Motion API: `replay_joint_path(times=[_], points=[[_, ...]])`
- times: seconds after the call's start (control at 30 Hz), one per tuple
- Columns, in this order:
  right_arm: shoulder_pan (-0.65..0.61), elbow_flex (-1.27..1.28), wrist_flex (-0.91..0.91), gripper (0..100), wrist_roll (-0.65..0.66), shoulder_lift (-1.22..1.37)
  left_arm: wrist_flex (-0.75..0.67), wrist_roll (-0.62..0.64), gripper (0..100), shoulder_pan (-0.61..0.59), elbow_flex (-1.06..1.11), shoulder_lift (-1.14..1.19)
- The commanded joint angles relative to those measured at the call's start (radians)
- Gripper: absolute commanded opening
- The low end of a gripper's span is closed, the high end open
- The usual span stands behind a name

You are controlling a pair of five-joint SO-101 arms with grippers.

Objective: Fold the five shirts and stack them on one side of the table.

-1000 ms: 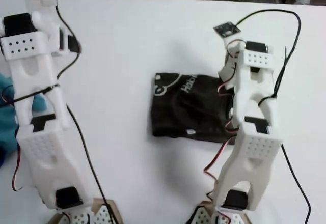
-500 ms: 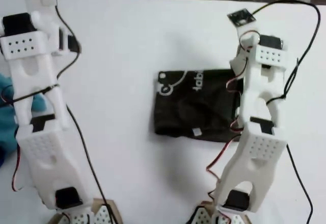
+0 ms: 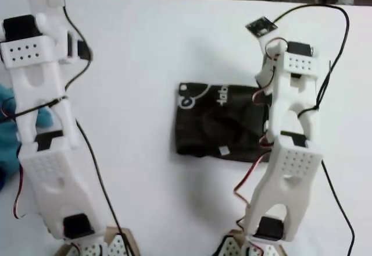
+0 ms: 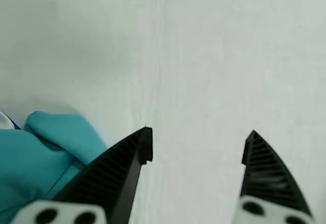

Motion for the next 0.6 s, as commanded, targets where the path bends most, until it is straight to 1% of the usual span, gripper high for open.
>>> replay_joint_path(times=[0.0,0.1,0.17,0.27,0.33,0.43,0.57], points=[[-0.004,-0.095,0.101,18.6,-0.021,-0.045,-0.014,-0.012,30,-0.011,-0.041,-0.009],[-0.018,-0.157,0.226,15.5,-0.146,-0.082,-0.014,-0.012,30,-0.011,-0.041,-0.009],[-0.035,-0.160,0.312,11.1,-0.226,-0.093,-0.014,-0.012,30,-0.011,-0.041,-0.009],[-0.045,-0.069,0.340,2.1,-0.315,-0.104,-0.014,-0.012,30,-0.011,-0.041,-0.008],[-0.059,0.018,0.340,2.9,-0.351,-0.104,-0.014,-0.012,30,-0.011,-0.041,-0.008],[-0.099,0.130,0.340,4.3,-0.367,-0.104,-0.014,-0.012,30,-0.011,-0.039,-0.008],[-0.125,0.195,0.338,4.5,-0.367,-0.107,-0.014,-0.012,30,-0.011,-0.039,-0.008]])
